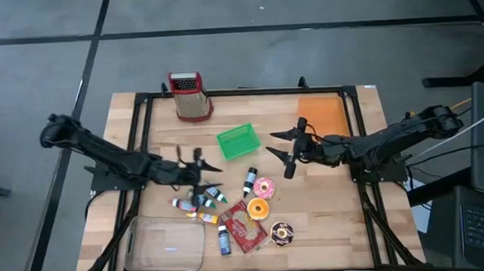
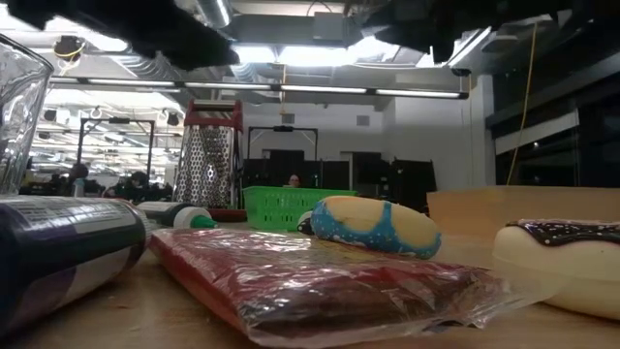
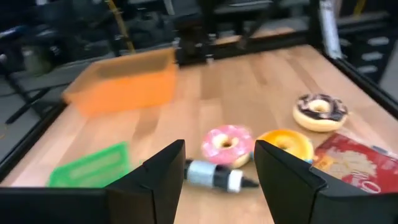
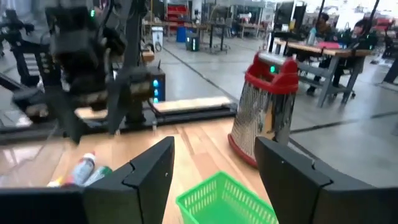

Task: Pick & Place Food Item
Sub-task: Put the blue donut into the green bin

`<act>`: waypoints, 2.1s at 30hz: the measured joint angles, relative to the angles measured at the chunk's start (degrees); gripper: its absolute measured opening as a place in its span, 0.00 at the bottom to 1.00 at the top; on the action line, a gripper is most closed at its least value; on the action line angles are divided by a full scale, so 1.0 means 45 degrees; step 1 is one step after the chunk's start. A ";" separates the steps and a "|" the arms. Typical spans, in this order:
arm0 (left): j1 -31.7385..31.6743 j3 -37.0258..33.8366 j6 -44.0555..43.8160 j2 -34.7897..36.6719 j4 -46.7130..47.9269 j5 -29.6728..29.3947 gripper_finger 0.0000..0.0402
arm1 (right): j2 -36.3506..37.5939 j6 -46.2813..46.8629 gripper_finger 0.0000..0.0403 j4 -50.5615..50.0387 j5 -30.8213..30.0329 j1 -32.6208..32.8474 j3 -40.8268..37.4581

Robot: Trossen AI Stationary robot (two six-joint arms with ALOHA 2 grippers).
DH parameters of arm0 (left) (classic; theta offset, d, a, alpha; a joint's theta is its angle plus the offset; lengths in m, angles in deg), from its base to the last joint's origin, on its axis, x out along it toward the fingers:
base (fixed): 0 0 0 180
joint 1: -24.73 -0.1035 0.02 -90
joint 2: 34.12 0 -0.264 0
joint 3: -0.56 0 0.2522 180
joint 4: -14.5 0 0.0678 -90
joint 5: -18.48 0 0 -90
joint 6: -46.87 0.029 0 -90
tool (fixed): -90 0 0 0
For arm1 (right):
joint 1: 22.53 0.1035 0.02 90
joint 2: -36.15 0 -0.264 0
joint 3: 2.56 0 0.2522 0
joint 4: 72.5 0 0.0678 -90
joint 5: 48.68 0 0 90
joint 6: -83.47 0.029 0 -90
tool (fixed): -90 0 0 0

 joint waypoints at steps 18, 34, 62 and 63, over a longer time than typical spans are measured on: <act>-0.0206 0.7142 0.2220 -0.6762 0.5388 0.4279 0.47 | 0.0812 -0.0379 0.56 -0.0296 -0.0416 0.0915 0.0000; -0.0397 0.9609 0.3369 -0.9244 0.7221 0.4960 0.47 | 0.2717 0.1325 0.56 -0.4697 -0.3442 0.2026 -0.0946; -0.0945 1.0930 0.3689 -1.1650 0.7667 0.5929 0.47 | 0.6558 0.0616 0.56 -0.1993 -0.3998 0.3674 -0.3798; -0.0963 1.0930 0.3660 -1.1714 0.7751 0.5930 0.47 | 0.6561 0.0616 0.56 -0.1989 -0.4001 0.3674 -0.3798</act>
